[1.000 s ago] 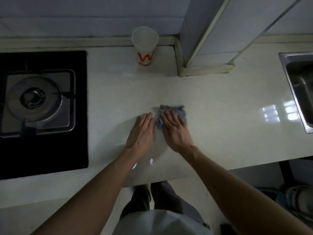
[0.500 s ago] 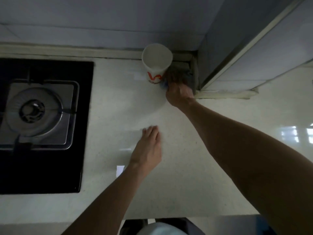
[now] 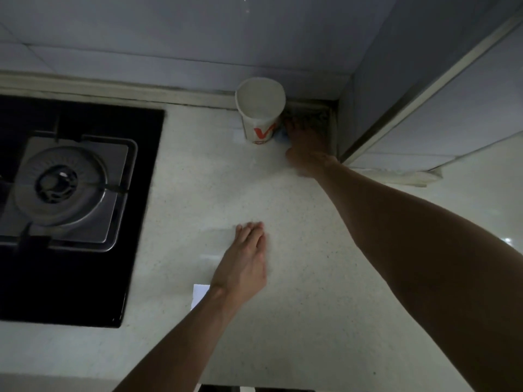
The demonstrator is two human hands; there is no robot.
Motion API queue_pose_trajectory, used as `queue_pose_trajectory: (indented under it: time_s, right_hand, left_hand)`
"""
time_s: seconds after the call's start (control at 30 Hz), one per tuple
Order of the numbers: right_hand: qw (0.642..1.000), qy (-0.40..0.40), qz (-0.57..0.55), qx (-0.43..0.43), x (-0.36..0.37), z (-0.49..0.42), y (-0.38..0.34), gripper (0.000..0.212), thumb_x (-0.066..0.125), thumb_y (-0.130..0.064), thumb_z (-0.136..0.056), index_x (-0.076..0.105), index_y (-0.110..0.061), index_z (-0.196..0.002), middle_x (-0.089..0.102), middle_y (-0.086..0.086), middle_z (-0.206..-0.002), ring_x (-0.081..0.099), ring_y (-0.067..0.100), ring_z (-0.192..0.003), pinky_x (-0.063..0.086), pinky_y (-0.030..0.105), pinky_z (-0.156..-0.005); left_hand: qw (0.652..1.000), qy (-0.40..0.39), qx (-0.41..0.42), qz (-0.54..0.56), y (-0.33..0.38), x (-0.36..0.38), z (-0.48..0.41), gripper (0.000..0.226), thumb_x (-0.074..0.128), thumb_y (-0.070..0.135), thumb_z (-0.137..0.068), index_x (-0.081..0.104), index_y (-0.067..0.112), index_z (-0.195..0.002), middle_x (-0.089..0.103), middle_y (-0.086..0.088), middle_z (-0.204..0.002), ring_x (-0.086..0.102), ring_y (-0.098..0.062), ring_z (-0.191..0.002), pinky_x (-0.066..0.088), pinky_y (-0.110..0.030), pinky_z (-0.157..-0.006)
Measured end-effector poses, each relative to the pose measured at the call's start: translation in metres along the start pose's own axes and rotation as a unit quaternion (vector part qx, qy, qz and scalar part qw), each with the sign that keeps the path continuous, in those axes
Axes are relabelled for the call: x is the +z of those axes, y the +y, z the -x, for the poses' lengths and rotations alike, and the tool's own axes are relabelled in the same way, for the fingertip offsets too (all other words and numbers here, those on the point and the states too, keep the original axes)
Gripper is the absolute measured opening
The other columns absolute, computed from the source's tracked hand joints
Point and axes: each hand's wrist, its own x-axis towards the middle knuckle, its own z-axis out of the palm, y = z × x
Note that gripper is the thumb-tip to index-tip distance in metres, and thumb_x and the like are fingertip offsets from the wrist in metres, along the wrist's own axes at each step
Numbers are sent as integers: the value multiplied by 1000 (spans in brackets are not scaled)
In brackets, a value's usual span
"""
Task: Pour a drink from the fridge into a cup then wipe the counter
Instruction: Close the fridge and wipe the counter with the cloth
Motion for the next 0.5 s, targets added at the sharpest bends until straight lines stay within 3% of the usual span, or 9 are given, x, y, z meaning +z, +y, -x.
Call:
queue_pose_trajectory:
  time_s: [0.07,0.13,0.2,0.27,0.33,0.37,0.43,0.5]
  right_hand:
    - [1000,-6,1,9,1,4,-2,72,48,-15,-90,16,-23,-154,18,4,-160,16,28,-147,20,44,-120]
    - [1000,0,-8,19,1,18,-6,65,47,-20,-92,21,-23,-152,25,7,-157,23,30,-144,22,42,-119]
    - [1000,2,-24,12,-1,44,-14,59,48,-21,-92,29,-21,-148,36,12,-149,34,32,-137,29,40,-115]
    - [999,-19,-27,6,-2,79,-25,61,50,-15,-89,33,-20,-147,41,13,-147,40,35,-133,35,42,-112]
    - [1000,-13,-14,-20,5,117,-36,69,51,-10,-85,29,-20,-150,32,11,-154,29,33,-141,27,44,-116]
    - [999,-7,-5,-38,11,137,-42,74,51,-7,-84,25,-19,-152,23,8,-159,19,30,-146,19,44,-120]
    - [998,-9,-9,-54,25,175,-54,79,48,-4,-84,16,-19,-155,10,6,-163,4,26,-150,7,44,-122]
    - [998,-25,-22,-57,38,217,-67,79,46,-4,-85,13,-19,-155,7,5,-163,-1,25,-150,3,44,-123]
  left_hand:
    - [999,12,-4,41,-1,-2,-1,61,29,20,-93,20,-3,-149,19,-16,-159,15,-28,-147,8,-40,-123]
    - [998,19,-2,66,-3,-3,-4,62,42,17,-90,26,-1,-148,23,-14,-157,18,-27,-146,7,-37,-122]
    - [994,45,6,104,-8,-4,-3,60,50,11,-83,40,-3,-140,37,-16,-150,31,-30,-140,18,-38,-120]
    - [990,57,17,128,-9,-4,4,47,56,4,-75,58,-8,-120,56,-22,-130,50,-37,-124,40,-42,-109]
    - [987,96,22,124,-8,-2,17,30,54,4,-66,69,-5,-91,69,-21,-99,66,-36,-99,54,-38,-92]
    - [986,113,21,119,-5,0,27,29,53,6,-64,71,-3,-85,71,-18,-92,68,-33,-93,55,-35,-87]
    - [984,132,16,114,1,7,51,33,56,8,-64,73,-1,-90,73,-15,-94,70,-28,-93,54,-29,-86]
    - [985,142,17,99,6,15,77,42,43,12,-71,73,0,-98,72,-15,-101,69,-27,-96,53,-30,-90]
